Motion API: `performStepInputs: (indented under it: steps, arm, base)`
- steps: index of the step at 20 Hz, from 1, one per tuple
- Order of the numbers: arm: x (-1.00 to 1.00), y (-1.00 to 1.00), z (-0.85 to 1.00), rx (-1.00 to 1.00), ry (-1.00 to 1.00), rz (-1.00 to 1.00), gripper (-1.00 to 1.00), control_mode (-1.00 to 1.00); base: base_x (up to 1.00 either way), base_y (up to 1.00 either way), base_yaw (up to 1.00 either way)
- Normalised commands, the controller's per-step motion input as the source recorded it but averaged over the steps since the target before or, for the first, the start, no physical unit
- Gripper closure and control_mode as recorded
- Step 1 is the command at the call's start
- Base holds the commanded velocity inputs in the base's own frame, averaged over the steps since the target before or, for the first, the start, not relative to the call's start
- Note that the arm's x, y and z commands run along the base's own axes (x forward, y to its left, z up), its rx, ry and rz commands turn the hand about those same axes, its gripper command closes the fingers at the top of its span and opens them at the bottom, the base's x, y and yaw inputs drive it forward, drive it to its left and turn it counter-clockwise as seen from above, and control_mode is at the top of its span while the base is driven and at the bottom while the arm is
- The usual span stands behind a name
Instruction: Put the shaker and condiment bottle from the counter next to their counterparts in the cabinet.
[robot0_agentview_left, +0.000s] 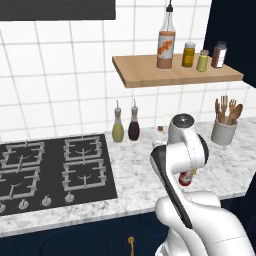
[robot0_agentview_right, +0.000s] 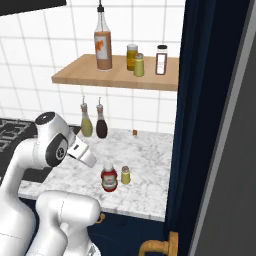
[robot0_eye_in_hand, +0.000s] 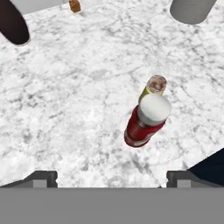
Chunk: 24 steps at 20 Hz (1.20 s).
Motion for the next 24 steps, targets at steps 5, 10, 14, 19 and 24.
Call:
performStepInputs:
  steps: [5, 10, 14, 19, 24]
  arm:
    - [0.0, -0.15, -0.26, -0.01, -0.08, -0.09, -1.0, -1.0]
    - [0.0, -0.02, -0.13, -0.01, -0.06, -0.19, -1.0, -1.0]
    - [0.0, -0.13, -0.01, 0.0, -0.01, -0.09, -1.0, -1.0]
    - [0.0, -0.47, -0.04, 0.0, 0.0, -0.01, -1.0, -1.0]
    - [0.0, -0.15, -0.09, 0.0, 0.0, -0.03, -1.0, -1.0]
  base:
    - [0.0, 0.0, 0.0]
    - [0.0, 0.0, 0.0]
    - [0.0, 0.0, 0.0]
    - [0.0, 0.0, 0.0]
    - [0.0, 0.0, 0.0]
